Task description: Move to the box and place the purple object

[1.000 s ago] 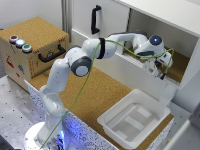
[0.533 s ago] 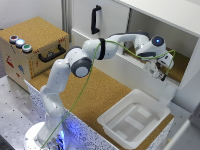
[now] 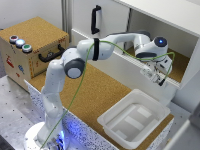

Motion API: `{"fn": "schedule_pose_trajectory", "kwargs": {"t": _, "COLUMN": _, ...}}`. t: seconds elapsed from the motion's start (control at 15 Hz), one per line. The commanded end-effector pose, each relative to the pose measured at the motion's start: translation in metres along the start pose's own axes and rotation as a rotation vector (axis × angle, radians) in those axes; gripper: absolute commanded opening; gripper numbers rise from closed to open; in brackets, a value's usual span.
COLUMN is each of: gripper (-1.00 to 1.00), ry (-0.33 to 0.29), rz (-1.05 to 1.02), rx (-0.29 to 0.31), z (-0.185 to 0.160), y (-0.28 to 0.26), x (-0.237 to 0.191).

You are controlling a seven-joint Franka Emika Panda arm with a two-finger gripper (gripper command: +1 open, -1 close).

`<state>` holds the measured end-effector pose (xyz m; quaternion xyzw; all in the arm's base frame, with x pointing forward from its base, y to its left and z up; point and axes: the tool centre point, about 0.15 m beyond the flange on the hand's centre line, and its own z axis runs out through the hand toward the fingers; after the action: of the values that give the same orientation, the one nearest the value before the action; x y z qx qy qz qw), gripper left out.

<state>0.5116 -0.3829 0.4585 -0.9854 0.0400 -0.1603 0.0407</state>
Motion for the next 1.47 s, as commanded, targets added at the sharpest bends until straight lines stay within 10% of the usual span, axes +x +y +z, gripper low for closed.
{"fn": "schedule_pose_trajectory", "kwargs": {"t": 0.0, "gripper": -1.00, "ry": 0.051, "rz": 0.051, "rx": -0.133, "z": 0.036, "y": 0.017, "x": -0.104}}
{"fn": "schedule_pose_trajectory", "kwargs": {"t": 0.4, "gripper": -1.00, "ry": -0.042, "rz": 0.178, "rx": -0.126, "z": 0.092, "y": 0.065, "x": -0.165}}
{"fn": "schedule_pose_trajectory", "kwargs": {"t": 1.2, "gripper": -1.00, "ry": -0.196, "rz": 0.133, "rx": -0.187, "z": 0.213, "y": 0.091, "x": -0.157}}
{"fn": "schedule_pose_trajectory", "kwargs": {"t": 1.27, "gripper": 1.00, "ry": -0.177, "rz": 0.124, "rx": -0.195, "z": 0.205, "y": 0.088, "x": -0.155}}
{"fn": "schedule_pose_trajectory", "kwargs": {"t": 1.4, "gripper": 1.00, "ry": -0.135, "rz": 0.073, "rx": -0.191, "z": 0.173, "y": 0.074, "x": -0.153}}
